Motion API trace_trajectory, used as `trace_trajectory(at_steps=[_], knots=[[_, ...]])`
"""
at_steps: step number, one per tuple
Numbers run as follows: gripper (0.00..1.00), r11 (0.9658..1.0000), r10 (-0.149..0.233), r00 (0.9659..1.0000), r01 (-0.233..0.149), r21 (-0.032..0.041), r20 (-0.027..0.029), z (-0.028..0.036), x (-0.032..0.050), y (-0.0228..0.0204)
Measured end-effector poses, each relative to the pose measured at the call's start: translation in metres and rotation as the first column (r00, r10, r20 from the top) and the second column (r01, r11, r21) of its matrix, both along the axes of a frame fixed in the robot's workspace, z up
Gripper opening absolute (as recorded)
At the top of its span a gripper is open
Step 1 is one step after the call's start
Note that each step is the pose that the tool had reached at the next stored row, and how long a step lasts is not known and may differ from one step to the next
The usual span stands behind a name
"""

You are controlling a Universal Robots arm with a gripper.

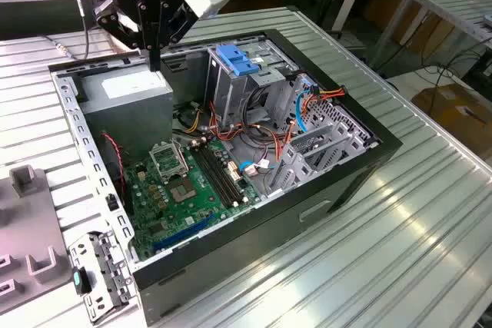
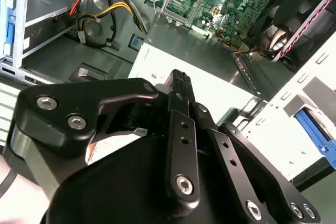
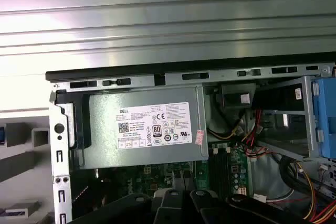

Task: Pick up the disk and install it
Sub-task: 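Reach for the disk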

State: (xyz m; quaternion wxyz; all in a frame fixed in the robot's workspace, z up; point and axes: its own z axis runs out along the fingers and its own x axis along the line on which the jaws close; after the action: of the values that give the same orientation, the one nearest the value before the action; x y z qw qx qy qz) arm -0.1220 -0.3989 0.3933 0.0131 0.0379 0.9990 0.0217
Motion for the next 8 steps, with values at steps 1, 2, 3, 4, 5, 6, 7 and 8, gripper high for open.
trace_trajectory(at_steps=[1, 2, 3, 4, 5, 6, 7, 8], knots=[[0.11, 1.0, 0.0, 1.0, 0.0, 0.0, 0.0, 0.0, -0.0002, 0.0], [0.11, 1.0, 0.0, 1.0, 0.0, 0.0001, 0.0001, 0.0, -0.0021, 0.0], [0.11, 1.0, 0.0, 1.0, 0.0, 0.0, -0.0001, 0.0, -0.0031, 0.0], [0.11, 1.0, 0.0, 1.0, 0.0, 0.0, -0.0002, 0.0, -0.0044, 0.0], [0.11, 1.0, 0.0, 1.0, 0.0, 0.0, -0.0004, 0.0, -0.0054, 0.0], [0.11, 1.0, 0.0, 1.0, 0.0, 0.0, -0.0005, 0.0, -0.0061, 0.0], [0.11, 1.0, 0.0, 1.0, 0.0, 0.0, -0.0007, 0.0, -0.0073, 0.0], [0.11, 1.0, 0.0, 1.0, 0.0, 0.0, -0.0009, 0.0, -0.0079, 0.0]])
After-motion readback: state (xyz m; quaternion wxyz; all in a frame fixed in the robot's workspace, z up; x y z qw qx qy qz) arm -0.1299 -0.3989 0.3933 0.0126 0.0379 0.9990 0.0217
